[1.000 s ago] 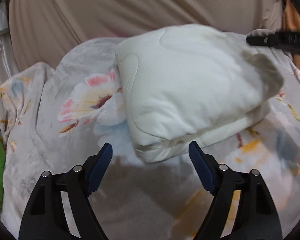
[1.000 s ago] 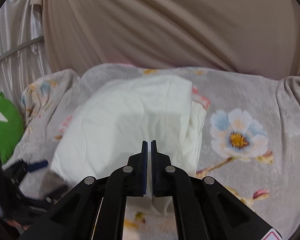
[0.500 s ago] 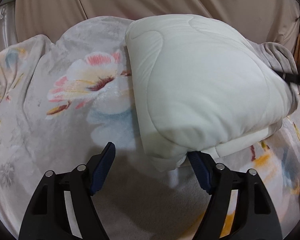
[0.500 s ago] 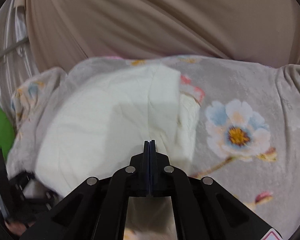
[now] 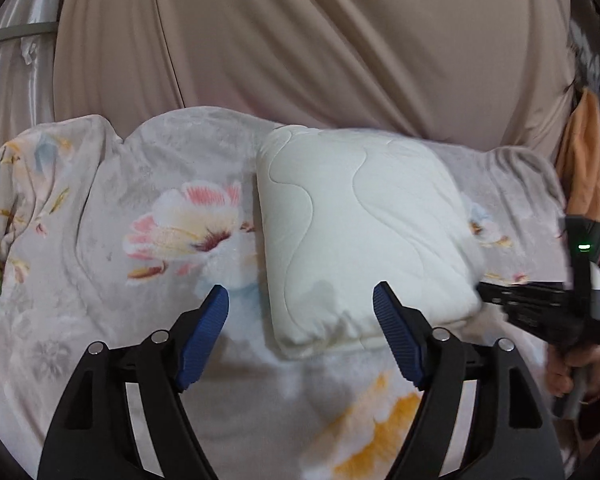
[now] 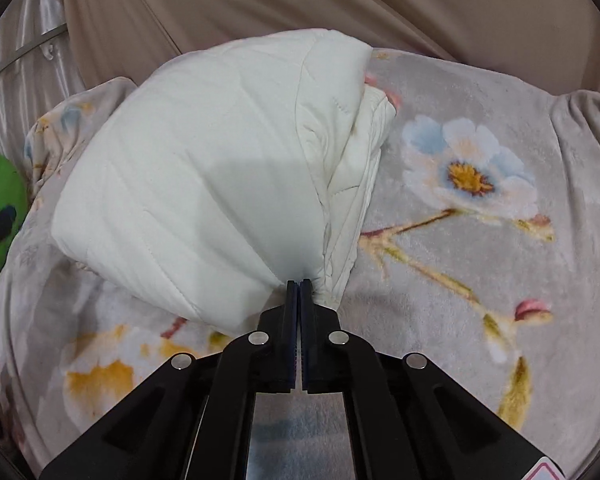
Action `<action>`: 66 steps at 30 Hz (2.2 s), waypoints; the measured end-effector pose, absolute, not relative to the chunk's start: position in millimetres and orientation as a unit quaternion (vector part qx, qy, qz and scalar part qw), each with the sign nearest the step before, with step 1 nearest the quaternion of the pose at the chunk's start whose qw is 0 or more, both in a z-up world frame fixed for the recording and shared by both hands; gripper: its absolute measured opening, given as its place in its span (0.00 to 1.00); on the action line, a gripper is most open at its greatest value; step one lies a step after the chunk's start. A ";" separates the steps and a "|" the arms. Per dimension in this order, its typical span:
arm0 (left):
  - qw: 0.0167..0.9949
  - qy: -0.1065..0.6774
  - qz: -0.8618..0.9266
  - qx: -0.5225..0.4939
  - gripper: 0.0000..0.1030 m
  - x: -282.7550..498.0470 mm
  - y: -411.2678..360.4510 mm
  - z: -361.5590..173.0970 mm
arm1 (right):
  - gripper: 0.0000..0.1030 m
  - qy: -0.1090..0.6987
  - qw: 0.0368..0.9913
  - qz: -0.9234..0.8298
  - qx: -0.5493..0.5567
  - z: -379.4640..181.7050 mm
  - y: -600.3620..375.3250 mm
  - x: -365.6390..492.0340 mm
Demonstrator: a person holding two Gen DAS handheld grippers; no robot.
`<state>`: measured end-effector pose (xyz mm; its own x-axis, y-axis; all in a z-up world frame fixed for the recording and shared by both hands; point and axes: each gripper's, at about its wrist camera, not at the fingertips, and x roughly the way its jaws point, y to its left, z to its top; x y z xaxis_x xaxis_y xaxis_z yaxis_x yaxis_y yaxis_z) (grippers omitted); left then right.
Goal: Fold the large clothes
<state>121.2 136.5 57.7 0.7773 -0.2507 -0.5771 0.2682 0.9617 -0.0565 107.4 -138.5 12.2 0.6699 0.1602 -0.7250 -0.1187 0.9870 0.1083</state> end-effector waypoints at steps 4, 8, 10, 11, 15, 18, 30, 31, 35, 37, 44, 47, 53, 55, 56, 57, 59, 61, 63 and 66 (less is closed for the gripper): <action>0.929 0.352 -0.107 0.036 0.70 158.6 123.6 22.9 | 0.00 0.391 0.917 0.078 0.024 27.3 -134.5 97.0; 0.926 0.356 -0.124 0.012 0.70 149.2 131.6 21.8 | 0.00 0.387 0.915 0.095 0.071 24.8 -150.3 85.3; 0.919 0.367 -0.147 0.008 0.74 138.5 135.3 23.6 | 0.16 0.388 0.906 0.121 0.117 26.6 -164.0 82.0; 0.912 0.375 -0.165 0.006 0.78 134.6 137.0 21.8 | 0.21 0.392 0.900 0.130 0.140 25.7 -170.3 84.7; 0.911 0.387 -0.131 0.052 0.70 144.2 129.9 2.2 | 0.28 0.428 0.873 0.154 0.174 5.4 -171.5 113.4; 0.908 0.397 -0.117 0.067 0.57 166.1 123.7 -13.7 | 0.17 0.438 0.870 0.153 0.165 -3.7 -161.0 126.5; 0.907 0.387 -0.136 0.091 0.39 171.5 102.5 -15.5 | 0.15 0.420 0.897 0.092 0.105 -0.9 -159.0 122.0; 0.907 0.389 -0.136 0.088 0.39 166.3 105.3 -12.0 | 0.17 0.417 0.899 0.092 0.098 5.3 -155.8 118.5; 0.914 0.369 -0.144 0.087 0.51 126.2 112.4 3.3 | 0.22 0.391 0.912 0.090 0.082 36.0 -154.1 86.1; 0.921 0.351 -0.144 0.090 0.58 103.6 112.3 10.1 | 0.22 0.382 0.918 0.088 0.069 42.7 -150.2 63.3; 0.934 0.321 -0.140 0.072 0.83 63.3 84.3 1.9 | 0.30 0.390 0.919 0.049 0.026 7.2 -121.7 11.6; 0.938 0.317 -0.115 0.083 0.83 56.4 66.7 -7.9 | 0.35 0.388 0.922 0.019 0.012 -9.1 -111.0 4.3; 0.940 0.325 -0.087 0.056 0.85 58.2 64.9 -12.8 | 0.43 0.377 0.926 -0.013 0.016 -19.7 -109.3 4.5; 0.936 0.339 -0.082 0.046 0.85 63.6 69.1 -16.8 | 0.43 0.381 0.924 -0.018 0.023 -23.3 -112.1 6.2; 0.934 0.345 -0.079 0.042 0.85 66.2 70.9 -18.9 | 0.43 0.382 0.924 -0.020 0.026 -24.3 -113.1 6.9; 0.933 0.351 -0.077 0.038 0.85 68.1 71.8 -20.4 | 0.43 0.382 0.923 -0.022 0.029 -25.5 -114.8 7.2; 0.931 0.357 -0.073 0.030 0.85 69.9 73.6 -23.6 | 0.43 0.381 0.924 -0.024 0.033 -26.7 -117.1 7.8; 0.930 0.361 -0.069 0.028 0.85 70.9 74.0 -25.7 | 0.43 0.381 0.924 -0.025 0.035 -27.9 -118.6 9.1; 0.930 0.361 -0.066 0.033 0.85 70.8 72.4 -27.2 | 0.44 0.380 0.924 -0.030 0.032 -28.1 -118.0 8.9; 0.931 0.358 -0.061 0.043 0.85 68.9 67.7 -28.4 | 0.44 0.375 0.926 -0.035 0.024 -27.6 -115.6 7.9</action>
